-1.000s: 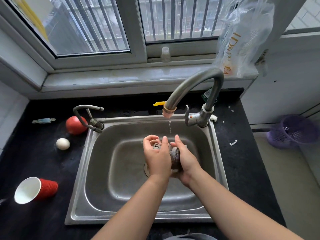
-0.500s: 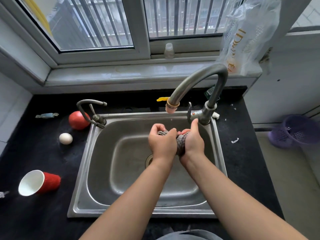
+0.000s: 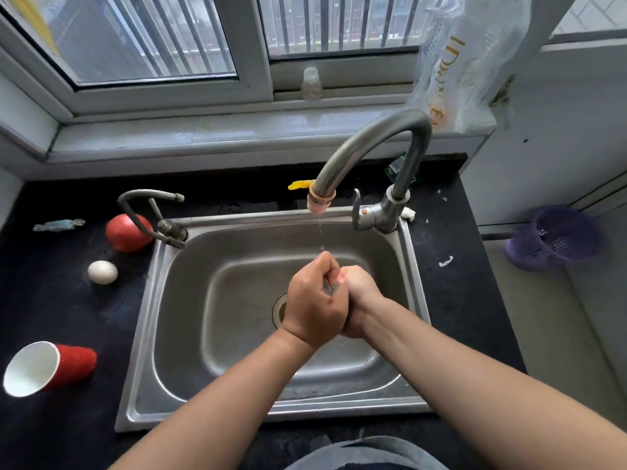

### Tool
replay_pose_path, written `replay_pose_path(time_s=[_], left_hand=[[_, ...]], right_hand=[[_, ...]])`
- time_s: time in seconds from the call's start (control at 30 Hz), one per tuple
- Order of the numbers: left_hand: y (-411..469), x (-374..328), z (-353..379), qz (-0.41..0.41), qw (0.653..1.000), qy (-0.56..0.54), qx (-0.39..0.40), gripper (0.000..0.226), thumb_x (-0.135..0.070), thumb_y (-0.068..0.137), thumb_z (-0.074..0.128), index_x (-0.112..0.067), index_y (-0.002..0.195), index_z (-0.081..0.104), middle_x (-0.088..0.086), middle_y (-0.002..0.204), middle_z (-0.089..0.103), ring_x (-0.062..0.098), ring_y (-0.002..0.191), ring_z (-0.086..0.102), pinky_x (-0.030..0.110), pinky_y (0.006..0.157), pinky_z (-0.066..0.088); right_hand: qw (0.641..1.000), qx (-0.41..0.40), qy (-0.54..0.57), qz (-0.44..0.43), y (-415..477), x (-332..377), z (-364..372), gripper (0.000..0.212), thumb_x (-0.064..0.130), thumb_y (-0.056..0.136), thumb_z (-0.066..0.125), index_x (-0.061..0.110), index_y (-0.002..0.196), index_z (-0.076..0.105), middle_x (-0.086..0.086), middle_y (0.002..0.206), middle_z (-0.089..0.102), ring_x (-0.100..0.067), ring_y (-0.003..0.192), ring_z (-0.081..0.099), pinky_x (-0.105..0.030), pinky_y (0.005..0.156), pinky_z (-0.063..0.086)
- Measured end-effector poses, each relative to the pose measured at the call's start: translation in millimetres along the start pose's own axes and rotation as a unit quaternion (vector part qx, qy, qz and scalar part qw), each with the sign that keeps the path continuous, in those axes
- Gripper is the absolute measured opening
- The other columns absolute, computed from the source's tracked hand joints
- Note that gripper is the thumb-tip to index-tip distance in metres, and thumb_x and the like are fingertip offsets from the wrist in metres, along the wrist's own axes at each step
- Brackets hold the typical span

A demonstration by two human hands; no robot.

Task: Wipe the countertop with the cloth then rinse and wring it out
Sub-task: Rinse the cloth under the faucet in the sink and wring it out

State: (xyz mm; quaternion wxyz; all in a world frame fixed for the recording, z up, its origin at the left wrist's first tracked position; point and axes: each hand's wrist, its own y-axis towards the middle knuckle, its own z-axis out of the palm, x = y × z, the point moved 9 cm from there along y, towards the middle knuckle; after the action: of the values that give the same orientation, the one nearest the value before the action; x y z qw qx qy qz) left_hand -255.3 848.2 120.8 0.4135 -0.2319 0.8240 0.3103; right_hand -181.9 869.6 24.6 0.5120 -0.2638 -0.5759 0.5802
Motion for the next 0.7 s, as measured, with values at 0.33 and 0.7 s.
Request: replay_pose_path(time_s=[0.33,0.7], left_hand=[[-12,10,14,0.079,0.986,0.014,0.143,0.024,-0.019,0.075,0.044,-0.034,0.074,0.025,-0.017,0.059,0.029,0.011,0.056,0.026,0.024,0.056,0.022],[-59,87,20,-0.448,0.871,-0.093,0.178,0.078,-0.055,0.050,0.073,-0.017,0.107,0.038,0.005,0.100,0.055,0.019,0.093,0.057,0.031,0.076,0.048]], right_hand=[[0.997,0.027,-0.055,0.056,21,-18,-6,0.023,0.014,0.075,0.036,0.015,0.057,0.051,-0.005,0.061,0.055,-0.022,0.059,0.059,-0.026,0.062,0.051],[0.988,0.121,-0.004,-0.100,15,6,-25,0.026,0.008,0.090,0.045,0.004,0.114,0.055,-0.013,0.097,0.060,-0.025,0.083,0.060,-0.039,0.076,0.050]])
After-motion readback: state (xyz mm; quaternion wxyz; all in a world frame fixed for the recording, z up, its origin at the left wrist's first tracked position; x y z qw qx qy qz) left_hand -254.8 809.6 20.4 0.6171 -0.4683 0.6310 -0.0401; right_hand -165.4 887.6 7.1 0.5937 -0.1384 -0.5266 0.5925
